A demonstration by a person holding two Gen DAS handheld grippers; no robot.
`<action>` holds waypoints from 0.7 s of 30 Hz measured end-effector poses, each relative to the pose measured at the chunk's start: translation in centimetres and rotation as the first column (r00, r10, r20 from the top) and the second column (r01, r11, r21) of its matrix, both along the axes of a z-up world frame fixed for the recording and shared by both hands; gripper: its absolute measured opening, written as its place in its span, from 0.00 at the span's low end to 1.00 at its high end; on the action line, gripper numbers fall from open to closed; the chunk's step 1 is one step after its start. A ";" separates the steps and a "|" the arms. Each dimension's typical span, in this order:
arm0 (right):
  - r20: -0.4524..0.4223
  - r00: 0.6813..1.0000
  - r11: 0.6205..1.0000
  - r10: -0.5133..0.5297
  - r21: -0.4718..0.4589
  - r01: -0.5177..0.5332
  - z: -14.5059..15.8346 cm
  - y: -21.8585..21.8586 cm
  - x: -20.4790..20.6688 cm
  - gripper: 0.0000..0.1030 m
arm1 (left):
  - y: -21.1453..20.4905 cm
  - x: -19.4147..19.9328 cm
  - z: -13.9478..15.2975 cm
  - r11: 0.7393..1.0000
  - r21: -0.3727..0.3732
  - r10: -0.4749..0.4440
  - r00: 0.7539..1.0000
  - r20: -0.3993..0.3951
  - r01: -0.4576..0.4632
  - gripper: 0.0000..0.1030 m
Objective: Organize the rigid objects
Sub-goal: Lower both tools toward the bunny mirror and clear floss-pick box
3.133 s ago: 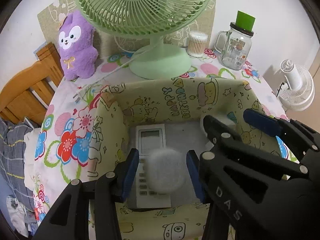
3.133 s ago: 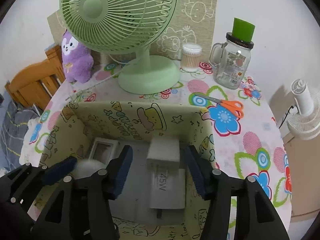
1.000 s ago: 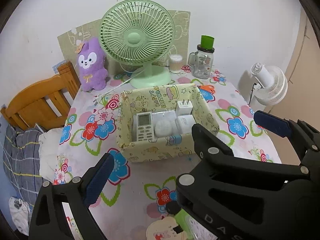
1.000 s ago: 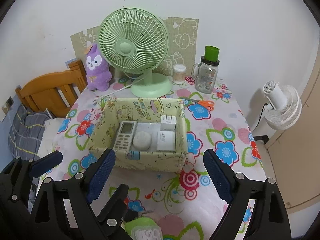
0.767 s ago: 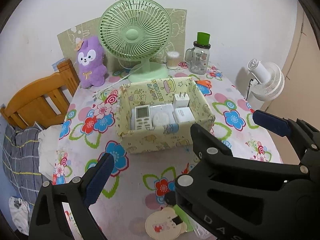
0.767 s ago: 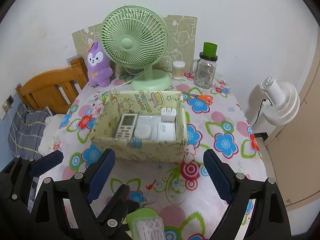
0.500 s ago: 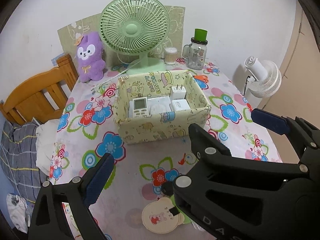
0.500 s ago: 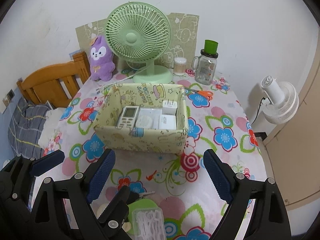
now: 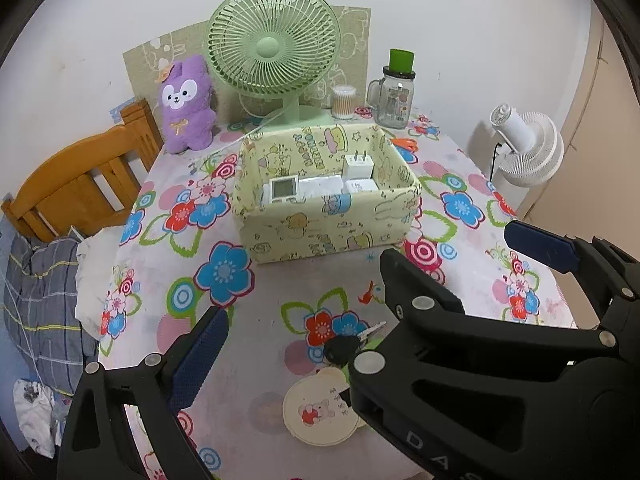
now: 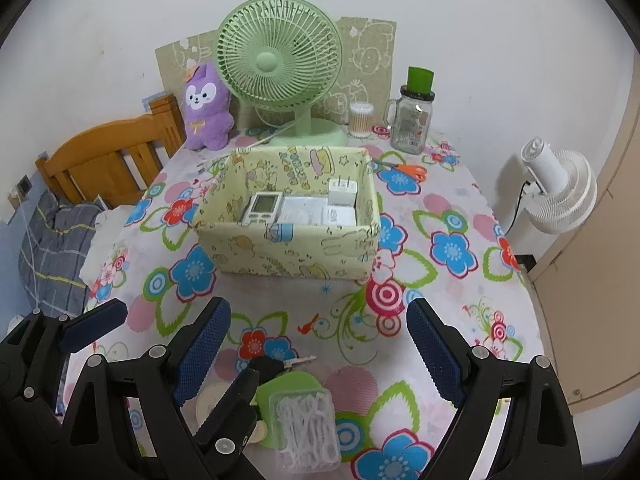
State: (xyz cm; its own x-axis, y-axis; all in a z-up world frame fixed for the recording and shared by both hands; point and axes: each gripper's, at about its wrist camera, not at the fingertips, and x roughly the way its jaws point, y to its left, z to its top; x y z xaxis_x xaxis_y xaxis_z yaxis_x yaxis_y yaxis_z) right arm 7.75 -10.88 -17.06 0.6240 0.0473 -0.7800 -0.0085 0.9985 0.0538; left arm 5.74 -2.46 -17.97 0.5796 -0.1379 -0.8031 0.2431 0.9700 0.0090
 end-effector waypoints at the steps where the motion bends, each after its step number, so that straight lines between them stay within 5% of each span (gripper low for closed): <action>1: -0.002 1.000 1.000 0.002 0.001 -0.002 -0.2 0.0 -0.2 0.89 | 0.0 -0.2 -0.2 1.000 0.002 -0.001 1.000 -0.002 0.001 0.95; 21: -0.049 0.999 1.000 -0.009 0.007 0.010 -5.5 0.2 -2.2 0.89 | 0.8 -2.0 -4.9 1.000 -0.002 -0.019 0.999 -0.035 0.019 0.95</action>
